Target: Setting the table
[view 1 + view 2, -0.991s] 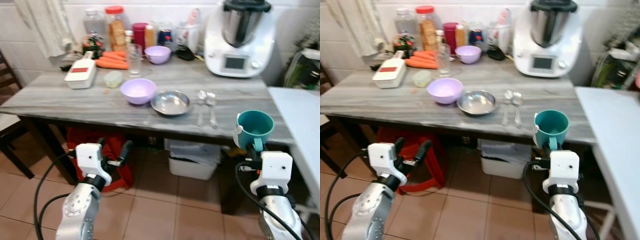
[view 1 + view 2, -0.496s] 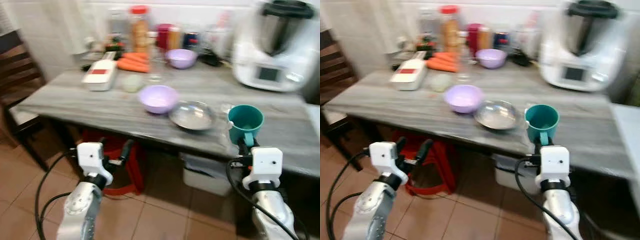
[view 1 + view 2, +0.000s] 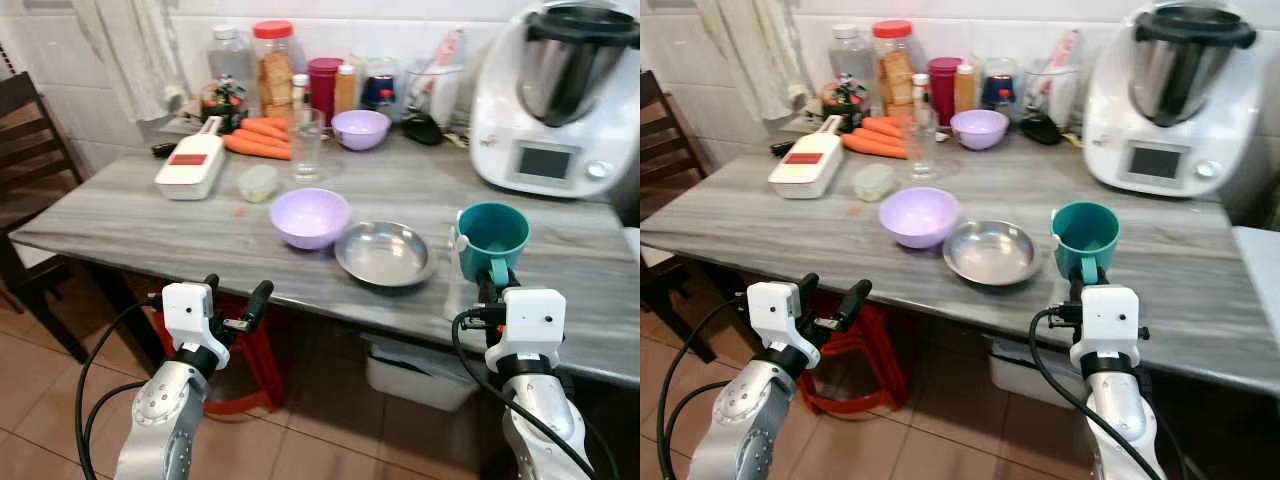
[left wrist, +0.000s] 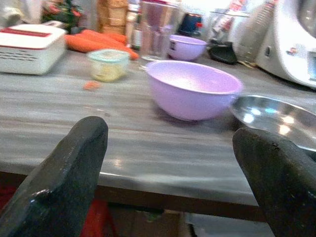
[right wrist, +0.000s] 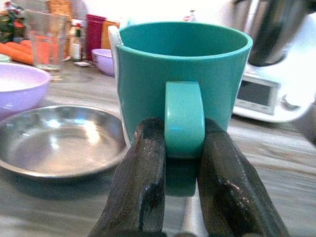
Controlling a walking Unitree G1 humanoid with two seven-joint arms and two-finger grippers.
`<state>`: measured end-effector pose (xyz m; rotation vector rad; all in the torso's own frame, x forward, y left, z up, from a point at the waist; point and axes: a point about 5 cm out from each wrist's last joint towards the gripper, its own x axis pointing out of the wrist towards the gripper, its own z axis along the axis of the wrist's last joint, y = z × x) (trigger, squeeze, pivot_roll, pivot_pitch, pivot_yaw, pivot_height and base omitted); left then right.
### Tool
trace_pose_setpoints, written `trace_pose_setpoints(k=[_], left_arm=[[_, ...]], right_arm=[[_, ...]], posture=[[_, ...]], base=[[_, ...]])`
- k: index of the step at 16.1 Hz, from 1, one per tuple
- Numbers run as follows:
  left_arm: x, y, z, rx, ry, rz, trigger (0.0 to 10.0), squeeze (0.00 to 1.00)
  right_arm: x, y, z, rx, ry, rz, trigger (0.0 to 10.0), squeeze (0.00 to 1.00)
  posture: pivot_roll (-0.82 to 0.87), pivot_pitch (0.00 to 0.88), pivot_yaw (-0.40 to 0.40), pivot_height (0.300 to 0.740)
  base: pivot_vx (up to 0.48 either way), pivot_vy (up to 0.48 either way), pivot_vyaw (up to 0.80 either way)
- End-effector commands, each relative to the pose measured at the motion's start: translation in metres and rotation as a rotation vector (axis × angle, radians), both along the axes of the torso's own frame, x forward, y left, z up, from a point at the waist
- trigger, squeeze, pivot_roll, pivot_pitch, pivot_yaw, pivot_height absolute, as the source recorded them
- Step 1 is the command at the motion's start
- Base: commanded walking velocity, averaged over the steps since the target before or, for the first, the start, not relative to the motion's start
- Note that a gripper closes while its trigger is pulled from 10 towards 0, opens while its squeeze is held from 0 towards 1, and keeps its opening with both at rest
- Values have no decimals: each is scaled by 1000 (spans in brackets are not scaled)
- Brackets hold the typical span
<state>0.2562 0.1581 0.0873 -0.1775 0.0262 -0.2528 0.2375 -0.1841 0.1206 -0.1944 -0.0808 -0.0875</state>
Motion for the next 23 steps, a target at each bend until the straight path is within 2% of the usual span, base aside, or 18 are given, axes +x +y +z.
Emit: trace_pose_setpoints(k=[1,7,10,14,18,21,23], left_arm=[[2,7,5,13,-9,16,10000,0],[2,3,8,8,-17,-8,10000,0],[-1,3,5,6,-5,-27,10000,0],[-16,-4,0,-25,12,-193,10000,0],[-28,-13,-7,-56,65,-362,10000,0],[-31,-17,-4,-60,60,-405,10000,0],[-31,-18,-4,-62,63,-410,10000,0]], right_arm=[[4,7,10,6,-46,23,10000,0],[9,6,13,-7,-61,18,10000,0],[15,2,16,-18,-69,6,10000,0],[27,-10,19,-44,-60,-36,10000,0],[48,-21,20,-34,-18,-55,10000,0],[69,-24,20,-28,30,-24,10000,0],[78,-28,17,26,61,-45,10000,0]], posture=[[-30,0,27,740],[-27,0,23,740],[-25,0,15,740],[-25,0,7,740],[-28,0,2,740],[-36,0,0,740],[-38,0,0,740]], base=[[330,0,0],[329,0,0],[0,0,0],[0,0,0],[0,0,0],[0,0,0],[0,0,0]])
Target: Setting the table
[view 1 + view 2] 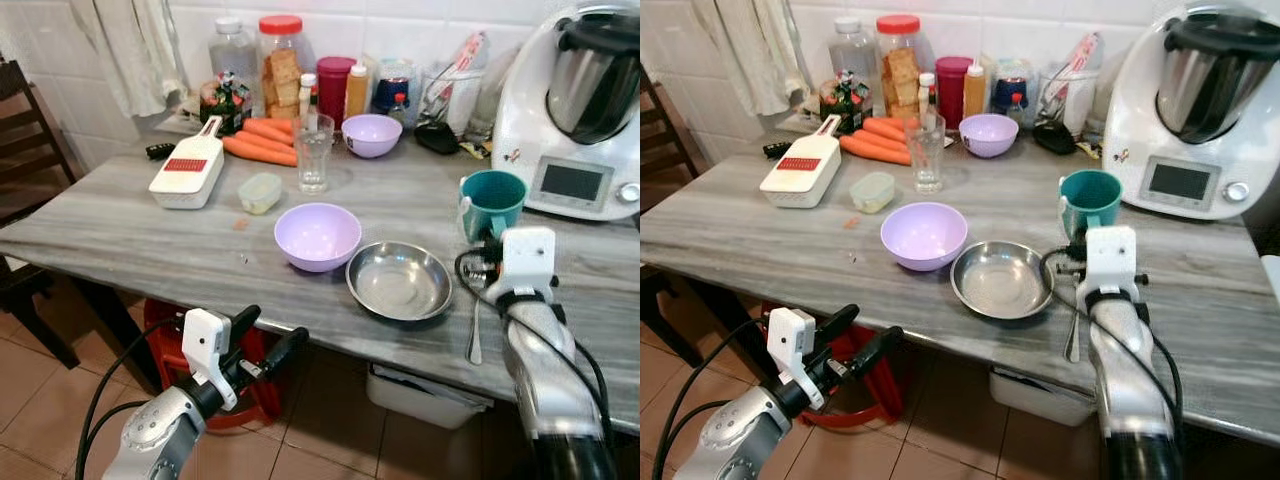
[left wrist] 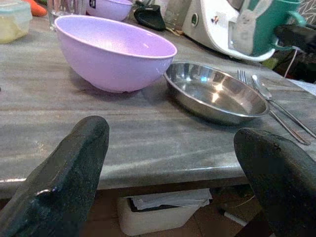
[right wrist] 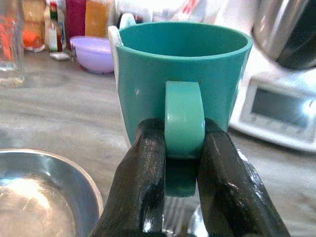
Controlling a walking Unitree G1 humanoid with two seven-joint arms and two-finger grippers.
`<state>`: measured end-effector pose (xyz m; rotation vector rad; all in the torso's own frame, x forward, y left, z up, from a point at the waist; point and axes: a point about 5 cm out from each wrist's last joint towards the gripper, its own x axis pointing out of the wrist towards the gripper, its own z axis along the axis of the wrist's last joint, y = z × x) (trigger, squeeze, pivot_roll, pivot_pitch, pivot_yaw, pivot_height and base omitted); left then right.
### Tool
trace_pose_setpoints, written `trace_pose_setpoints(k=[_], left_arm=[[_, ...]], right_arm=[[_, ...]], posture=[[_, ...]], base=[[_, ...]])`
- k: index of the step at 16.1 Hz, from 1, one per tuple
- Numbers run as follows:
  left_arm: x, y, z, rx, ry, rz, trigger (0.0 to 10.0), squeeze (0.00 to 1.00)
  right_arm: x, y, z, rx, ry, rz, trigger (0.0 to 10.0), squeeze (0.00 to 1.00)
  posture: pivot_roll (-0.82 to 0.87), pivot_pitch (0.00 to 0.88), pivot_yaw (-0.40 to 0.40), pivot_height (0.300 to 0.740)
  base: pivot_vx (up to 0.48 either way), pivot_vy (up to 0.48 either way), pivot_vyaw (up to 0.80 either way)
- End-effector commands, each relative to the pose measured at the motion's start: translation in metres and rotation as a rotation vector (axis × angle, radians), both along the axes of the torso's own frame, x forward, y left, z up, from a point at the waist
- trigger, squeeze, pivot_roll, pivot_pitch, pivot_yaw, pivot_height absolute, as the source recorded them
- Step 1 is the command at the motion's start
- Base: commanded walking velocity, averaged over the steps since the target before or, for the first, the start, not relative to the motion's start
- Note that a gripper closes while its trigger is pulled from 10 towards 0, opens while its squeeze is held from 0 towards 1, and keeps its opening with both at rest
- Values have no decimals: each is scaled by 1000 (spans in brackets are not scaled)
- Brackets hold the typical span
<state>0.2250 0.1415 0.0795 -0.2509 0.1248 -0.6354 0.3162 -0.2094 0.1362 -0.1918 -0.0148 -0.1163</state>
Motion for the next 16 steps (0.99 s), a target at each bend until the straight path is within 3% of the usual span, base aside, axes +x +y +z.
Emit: trace_pose_setpoints(k=[1,3,8,16], left_arm=[[1,-2,3,7,-9,-22,10000,0],[-1,-3,2,2,5,-31,10000,0],[-4,-3,-2,9,18,-38,10000,0],[-6,-7,-3,-2,22,-61,10000,0]], right_arm=[[8,-2,1,13,10,2,10000,0],[20,6,1,54,24,31,10000,0],[44,28,8,46,23,118,10000,0],[40,14,-19,48,107,76,10000,0]], posture=[[-38,0,1,740],[-37,0,2,740],[-13,0,-4,740],[-12,0,-6,740]], base=[[0,0,0],[0,0,0],[0,0,0],[0,0,0]])
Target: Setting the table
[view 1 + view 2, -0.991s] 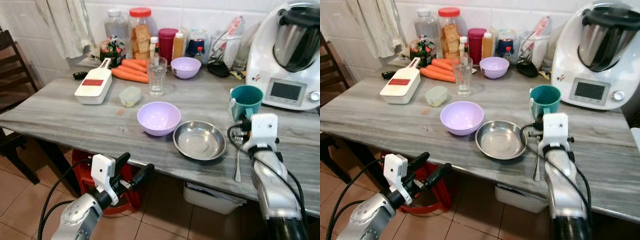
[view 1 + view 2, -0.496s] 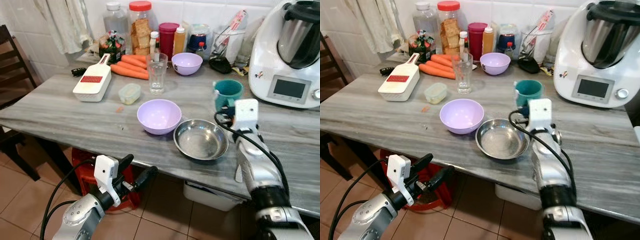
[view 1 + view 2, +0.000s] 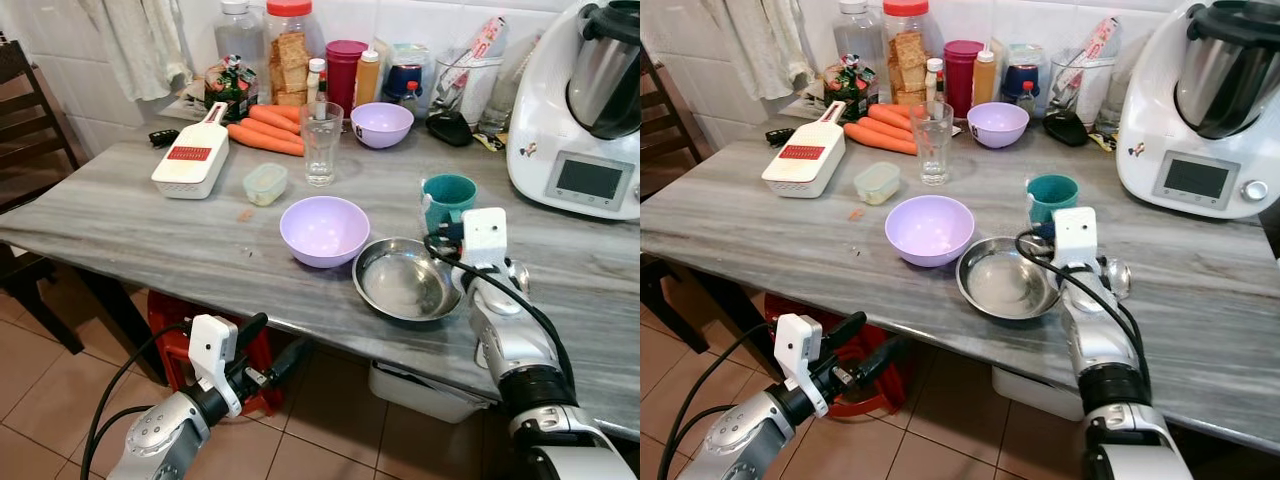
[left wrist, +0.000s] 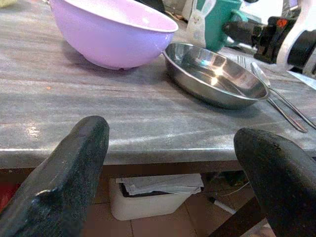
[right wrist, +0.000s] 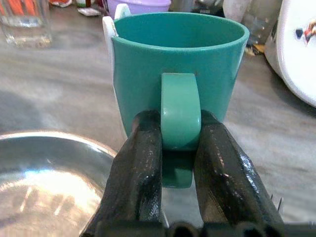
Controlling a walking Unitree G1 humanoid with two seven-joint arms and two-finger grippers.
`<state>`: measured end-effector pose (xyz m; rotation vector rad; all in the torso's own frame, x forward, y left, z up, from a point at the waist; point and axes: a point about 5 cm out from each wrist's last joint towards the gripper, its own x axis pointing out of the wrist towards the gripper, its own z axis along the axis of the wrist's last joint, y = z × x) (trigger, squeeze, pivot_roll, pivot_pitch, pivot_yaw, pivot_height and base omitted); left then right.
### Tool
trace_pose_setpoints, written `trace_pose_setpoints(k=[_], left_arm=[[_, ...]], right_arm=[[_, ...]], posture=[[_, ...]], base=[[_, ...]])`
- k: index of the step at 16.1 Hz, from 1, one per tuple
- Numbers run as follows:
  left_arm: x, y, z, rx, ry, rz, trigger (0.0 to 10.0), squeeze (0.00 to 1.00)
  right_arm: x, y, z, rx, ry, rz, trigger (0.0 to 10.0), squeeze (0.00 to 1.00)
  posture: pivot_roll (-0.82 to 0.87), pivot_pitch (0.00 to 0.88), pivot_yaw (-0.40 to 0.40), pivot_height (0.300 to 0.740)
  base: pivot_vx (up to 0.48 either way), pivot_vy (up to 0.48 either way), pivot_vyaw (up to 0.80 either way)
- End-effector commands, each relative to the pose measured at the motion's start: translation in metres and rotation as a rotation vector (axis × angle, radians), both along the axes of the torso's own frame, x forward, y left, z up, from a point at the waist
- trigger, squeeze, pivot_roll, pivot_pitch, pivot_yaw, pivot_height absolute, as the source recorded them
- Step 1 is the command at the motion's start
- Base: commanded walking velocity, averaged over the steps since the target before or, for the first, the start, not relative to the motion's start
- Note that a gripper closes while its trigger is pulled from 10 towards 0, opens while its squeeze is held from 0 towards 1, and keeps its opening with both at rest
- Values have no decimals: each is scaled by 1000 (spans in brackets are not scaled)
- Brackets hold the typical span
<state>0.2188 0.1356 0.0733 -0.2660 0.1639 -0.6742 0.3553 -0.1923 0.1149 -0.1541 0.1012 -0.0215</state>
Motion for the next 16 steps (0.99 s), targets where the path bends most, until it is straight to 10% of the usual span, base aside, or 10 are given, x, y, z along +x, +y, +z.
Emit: trace_pose_setpoints(k=[1,2,3,16], left_arm=[[0,-1,4,4,-15,-19,10000,0],[1,-2,5,4,-20,-22,10000,0],[2,-3,7,4,-24,-27,10000,0],[8,-3,11,18,-43,-20,10000,0]], right_arm=[[0,-4,2,4,-16,-10,10000,0],[0,-7,1,6,-17,-19,10000,906],[-1,-9,0,8,-16,-23,10000,1000],[-9,-5,32,-30,-232,-56,10000,1000]], posture=[[-14,0,-2,740],[-16,0,1,740],[-16,0,1,740],[6,0,0,740]], base=[[0,0,0],[0,0,0],[0,0,0],[0,0,0]])
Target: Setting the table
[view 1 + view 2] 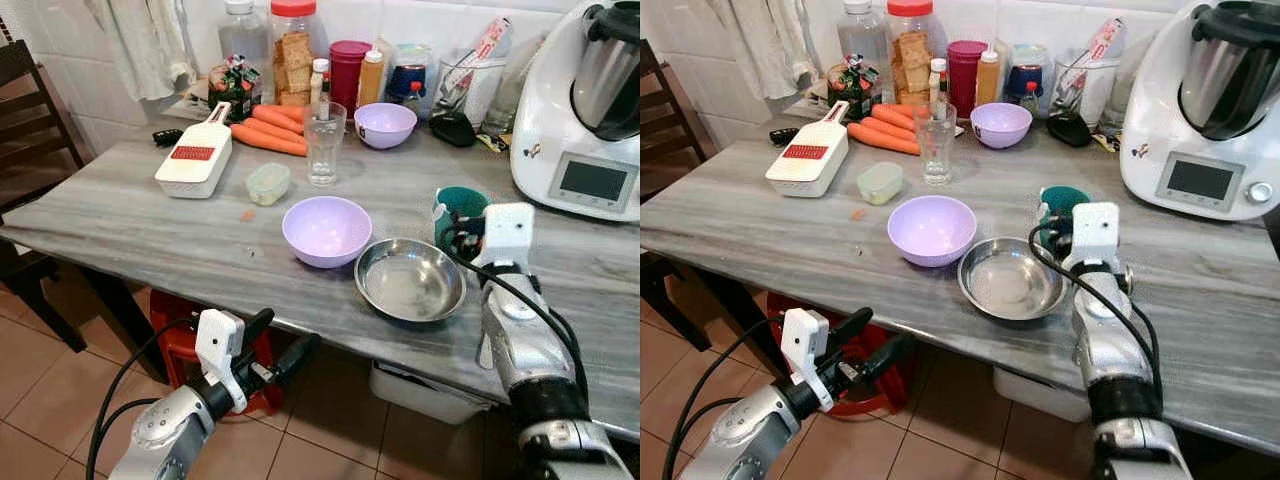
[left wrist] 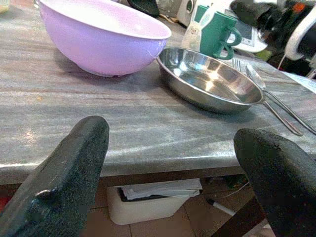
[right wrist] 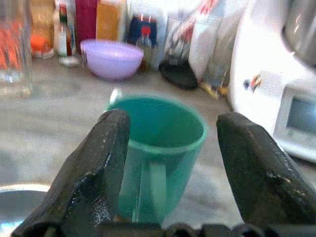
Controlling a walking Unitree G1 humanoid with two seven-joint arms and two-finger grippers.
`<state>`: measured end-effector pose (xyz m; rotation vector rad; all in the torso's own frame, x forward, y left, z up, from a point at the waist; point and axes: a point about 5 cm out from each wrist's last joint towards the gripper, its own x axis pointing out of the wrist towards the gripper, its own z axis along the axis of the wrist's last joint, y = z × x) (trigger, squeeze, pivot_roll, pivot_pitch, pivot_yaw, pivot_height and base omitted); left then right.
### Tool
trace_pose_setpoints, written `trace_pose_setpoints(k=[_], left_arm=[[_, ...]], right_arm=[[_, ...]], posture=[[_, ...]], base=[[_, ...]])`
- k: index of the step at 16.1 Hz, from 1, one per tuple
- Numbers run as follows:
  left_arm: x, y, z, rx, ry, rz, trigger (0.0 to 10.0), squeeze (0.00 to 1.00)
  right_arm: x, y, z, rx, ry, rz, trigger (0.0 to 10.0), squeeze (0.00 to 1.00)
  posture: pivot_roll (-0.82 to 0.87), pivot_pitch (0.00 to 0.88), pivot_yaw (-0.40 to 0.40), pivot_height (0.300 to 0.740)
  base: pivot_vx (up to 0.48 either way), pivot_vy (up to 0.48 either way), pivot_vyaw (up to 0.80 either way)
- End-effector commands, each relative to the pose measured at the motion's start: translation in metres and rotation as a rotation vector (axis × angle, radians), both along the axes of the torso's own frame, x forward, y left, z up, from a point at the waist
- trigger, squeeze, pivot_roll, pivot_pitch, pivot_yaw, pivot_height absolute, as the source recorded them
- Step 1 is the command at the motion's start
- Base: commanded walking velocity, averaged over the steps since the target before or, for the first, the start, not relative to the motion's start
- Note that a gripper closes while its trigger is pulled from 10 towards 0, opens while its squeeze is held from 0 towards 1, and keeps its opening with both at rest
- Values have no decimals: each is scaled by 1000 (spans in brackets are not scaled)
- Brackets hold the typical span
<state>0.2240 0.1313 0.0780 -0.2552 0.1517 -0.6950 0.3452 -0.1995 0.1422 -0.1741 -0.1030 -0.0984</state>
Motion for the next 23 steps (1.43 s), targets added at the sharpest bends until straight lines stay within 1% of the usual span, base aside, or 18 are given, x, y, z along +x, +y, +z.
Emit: trace_pose_setpoints(k=[1,2,3,5,6,7,8,9,10,12,14,15,16,17,18,20,22,23], left_arm=[[3,2,7,15,-29,3,10000,0],[4,3,7,18,-31,8,10000,0],[6,4,8,29,-41,27,10000,0],[7,7,8,34,-48,51,10000,0],[10,9,8,42,-56,77,10000,0],[11,10,7,43,-57,79,10000,0],[12,11,7,46,-63,92,10000,0],[12,11,7,46,-64,97,10000,0],[18,18,8,60,-92,169,10000,0],[25,26,9,80,-119,255,10000,0],[28,33,8,99,-128,314,10000,0],[30,39,6,125,-139,367,10000,0],[32,43,4,131,-134,411,10000,0],[36,48,1,162,-114,473,10000,0],[37,49,1,177,-114,491,10000,0],[40,54,-3,217,-86,571,10000,0],[43,56,-3,223,-86,600,10000,0],[44,56,-2,218,-91,612,10000,0]], right_arm=[[-4,5,10,-26,-66,15,10000,1000],[-9,8,13,-43,-105,29,10000,1000],[-19,12,16,-64,-154,46,10000,1000],[-29,17,17,-85,-180,61,10000,1000],[-42,25,15,-198,-210,112,10000,1000],[-49,32,12,-241,-216,151,10000,1000],[-56,34,5,-216,-189,156,10000,1000],[-58,34,4,-213,-182,155,10000,1000],[-68,37,-1,-216,-168,167,10000,1000],[-76,40,-5,-204,-152,177,10000,1000],[-81,43,-9,-189,-129,189,10000,1000],[-84,46,-11,-193,-125,203,10000,1000],[-86,47,-12,-192,-116,206,10000,1000],[-87,49,-12,-208,-110,219,10000,1000],[-87,50,-12,-218,-109,224,10000,1000],[-86,52,-11,-207,-112,249,10000,1000],[-86,53,-11,-206,-109,257,10000,1000],[-86,54,-11,-208,-107,262,10000,820]], posture=[[7,0,3,740],[7,0,3,740],[7,0,3,740],[4,0,9,740],[1,0,11,740],[-1,0,14,740],[-1,0,14,740],[-1,0,14,740],[-7,0,12,740],[-7,0,12,740],[-8,0,5,740],[-8,0,5,740],[-3,0,-1,740],[-3,0,-1,740],[-3,0,-1,740],[3,0,-5,740],[5,0,-7,740],[6,0,-7,740]], base=[[0,0,0],[0,0,0],[0,0,0],[0,0,0],[0,0,0],[0,0,0],[0,0,0],[0,0,0],[0,0,0],[0,0,0],[0,0,0],[0,0,0],[0,0,450],[0,0,800],[0,0,800],[0,0,800],[0,0,800],[0,0,800]])
